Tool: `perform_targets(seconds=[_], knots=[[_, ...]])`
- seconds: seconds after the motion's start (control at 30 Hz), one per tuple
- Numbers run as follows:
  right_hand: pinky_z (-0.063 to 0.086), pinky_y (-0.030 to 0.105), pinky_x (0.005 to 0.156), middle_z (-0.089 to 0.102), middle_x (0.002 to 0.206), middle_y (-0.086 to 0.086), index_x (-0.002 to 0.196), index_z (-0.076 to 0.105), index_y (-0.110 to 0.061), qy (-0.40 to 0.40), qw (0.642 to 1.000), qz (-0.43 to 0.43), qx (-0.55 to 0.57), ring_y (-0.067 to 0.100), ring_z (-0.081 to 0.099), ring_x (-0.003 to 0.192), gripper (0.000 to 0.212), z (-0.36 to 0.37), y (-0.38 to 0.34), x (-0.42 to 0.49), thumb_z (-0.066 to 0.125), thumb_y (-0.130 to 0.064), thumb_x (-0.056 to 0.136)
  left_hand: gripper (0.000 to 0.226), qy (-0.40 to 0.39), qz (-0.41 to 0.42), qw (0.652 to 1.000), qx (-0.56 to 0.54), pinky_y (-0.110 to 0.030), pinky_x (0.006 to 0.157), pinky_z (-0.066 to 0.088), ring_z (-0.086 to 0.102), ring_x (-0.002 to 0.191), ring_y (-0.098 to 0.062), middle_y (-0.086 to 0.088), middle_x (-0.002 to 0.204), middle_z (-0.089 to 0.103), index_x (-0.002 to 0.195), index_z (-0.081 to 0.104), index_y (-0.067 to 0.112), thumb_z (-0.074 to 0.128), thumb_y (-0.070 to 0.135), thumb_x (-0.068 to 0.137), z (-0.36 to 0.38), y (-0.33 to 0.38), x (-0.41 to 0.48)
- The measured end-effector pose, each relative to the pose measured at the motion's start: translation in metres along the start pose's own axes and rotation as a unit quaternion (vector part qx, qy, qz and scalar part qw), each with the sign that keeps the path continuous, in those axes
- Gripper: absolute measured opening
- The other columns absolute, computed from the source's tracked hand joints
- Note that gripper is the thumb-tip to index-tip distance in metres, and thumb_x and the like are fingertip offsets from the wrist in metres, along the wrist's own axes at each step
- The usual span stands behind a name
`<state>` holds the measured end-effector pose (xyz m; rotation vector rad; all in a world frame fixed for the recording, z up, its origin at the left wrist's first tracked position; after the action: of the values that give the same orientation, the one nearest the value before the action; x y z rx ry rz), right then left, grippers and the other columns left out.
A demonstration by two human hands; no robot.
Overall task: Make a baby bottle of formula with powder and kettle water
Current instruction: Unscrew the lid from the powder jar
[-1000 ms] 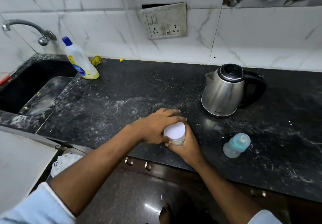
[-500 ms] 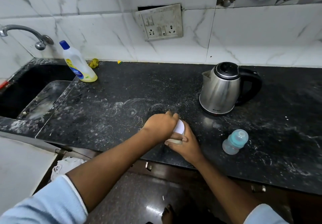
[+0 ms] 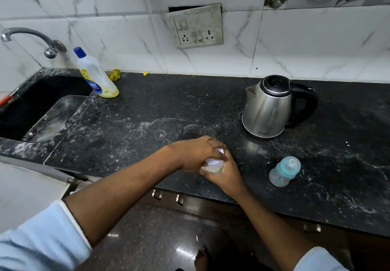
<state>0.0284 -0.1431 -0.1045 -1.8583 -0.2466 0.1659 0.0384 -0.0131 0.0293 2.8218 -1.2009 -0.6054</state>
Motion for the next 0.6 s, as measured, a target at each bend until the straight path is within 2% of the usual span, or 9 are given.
perform_targets(seconds=[0.1, 0.17, 0.23, 0.3, 0.4, 0.5, 0.57, 0.6], knots=[[0.047, 0.045, 0.113, 0.058, 0.145, -0.007, 0.147, 0.045, -0.028, 0.002, 1.000, 0.001, 0.002, 0.010, 0.056, 0.135, 0.099, 0.001, 0.002, 0.000, 0.098, -0.039, 0.064, 0.066, -0.001, -0.011, 0.998, 0.058, -0.032, 0.111, 0.029, 0.047, 0.134, -0.028, -0.008, 0.154, 0.046, 0.156, 0.048, 0.027, 0.071, 0.017, 0.095, -0.001, 0.003, 0.005], [0.048, 0.047, 0.112, 0.060, 0.142, -0.006, 0.144, 0.047, -0.027, -0.001, 1.000, 0.008, 0.008, 0.011, 0.057, 0.133, 0.095, 0.002, 0.006, 0.000, 0.098, -0.036, 0.064, 0.060, 0.004, -0.070, 0.996, 0.062, -0.039, 0.108, 0.041, 0.054, 0.124, -0.031, -0.010, 0.143, 0.050, 0.155, 0.048, 0.026, 0.068, 0.035, 0.100, 0.003, 0.002, 0.006], [0.051, 0.049, 0.108, 0.063, 0.139, -0.007, 0.142, 0.047, -0.030, -0.004, 1.000, 0.011, 0.004, 0.012, 0.059, 0.131, 0.094, 0.002, 0.006, -0.001, 0.098, -0.038, 0.064, 0.063, 0.018, -0.141, 0.989, 0.026, -0.045, 0.095, 0.050, 0.062, 0.113, -0.038, -0.014, 0.133, 0.052, 0.148, 0.052, 0.017, 0.063, 0.056, 0.099, 0.005, -0.001, 0.008], [0.051, 0.046, 0.108, 0.063, 0.138, -0.008, 0.142, 0.047, -0.032, -0.002, 1.000, -0.001, -0.003, 0.011, 0.060, 0.131, 0.092, 0.001, 0.002, -0.001, 0.098, -0.034, 0.065, 0.073, 0.021, -0.193, 0.981, -0.002, -0.043, 0.082, 0.050, 0.066, 0.107, -0.041, -0.018, 0.129, 0.054, 0.136, 0.054, 0.009, 0.058, 0.069, 0.095, 0.002, -0.002, 0.012], [0.050, 0.040, 0.109, 0.064, 0.137, -0.009, 0.142, 0.049, -0.032, -0.001, 0.999, -0.031, -0.008, 0.012, 0.061, 0.129, 0.088, 0.000, -0.003, 0.000, 0.096, -0.016, 0.069, 0.076, 0.037, -0.239, 0.970, 0.004, -0.043, 0.079, 0.050, 0.067, 0.110, -0.041, -0.022, 0.127, 0.060, 0.129, 0.054, 0.004, 0.051, 0.073, 0.097, 0.000, -0.002, 0.019], [0.052, 0.041, 0.107, 0.065, 0.135, -0.005, 0.142, 0.051, -0.025, -0.012, 0.999, -0.040, 0.003, 0.018, 0.063, 0.128, 0.085, 0.000, -0.005, 0.002, 0.095, -0.013, 0.071, 0.083, 0.040, -0.264, 0.963, 0.041, -0.043, 0.075, 0.048, 0.069, 0.109, -0.040, -0.021, 0.126, 0.065, 0.130, 0.054, 0.004, 0.039, 0.078, 0.097, 0.001, 0.001, 0.021], [0.051, 0.036, 0.107, 0.065, 0.134, -0.008, 0.142, 0.051, -0.024, -0.019, 0.999, -0.034, 0.011, 0.012, 0.062, 0.128, 0.083, 0.001, -0.003, 0.001, 0.095, -0.014, 0.071, 0.090, 0.047, -0.257, 0.964, 0.044, -0.043, 0.076, 0.048, 0.069, 0.111, -0.040, -0.019, 0.128, 0.066, 0.136, 0.052, 0.008, 0.032, 0.084, 0.093, 0.000, 0.001, 0.018], [0.050, 0.032, 0.108, 0.063, 0.137, -0.009, 0.145, 0.049, -0.024, -0.021, 0.999, -0.025, 0.011, 0.008, 0.060, 0.130, 0.087, 0.001, -0.003, 0.000, 0.095, -0.018, 0.072, 0.092, 0.046, -0.241, 0.969, 0.026, -0.045, 0.081, 0.051, 0.067, 0.116, -0.040, -0.018, 0.135, 0.063, 0.147, 0.046, 0.013, 0.032, 0.086, 0.092, -0.001, -0.001, 0.016]])
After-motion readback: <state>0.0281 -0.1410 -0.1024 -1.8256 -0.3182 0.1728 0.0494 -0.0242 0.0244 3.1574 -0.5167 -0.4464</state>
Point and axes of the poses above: each hand's wrist, its own x-axis towards the middle knuckle, its own z-axis out of the palm, y = z × x, the point moved 3 cm from there along x, towards the middle knuckle
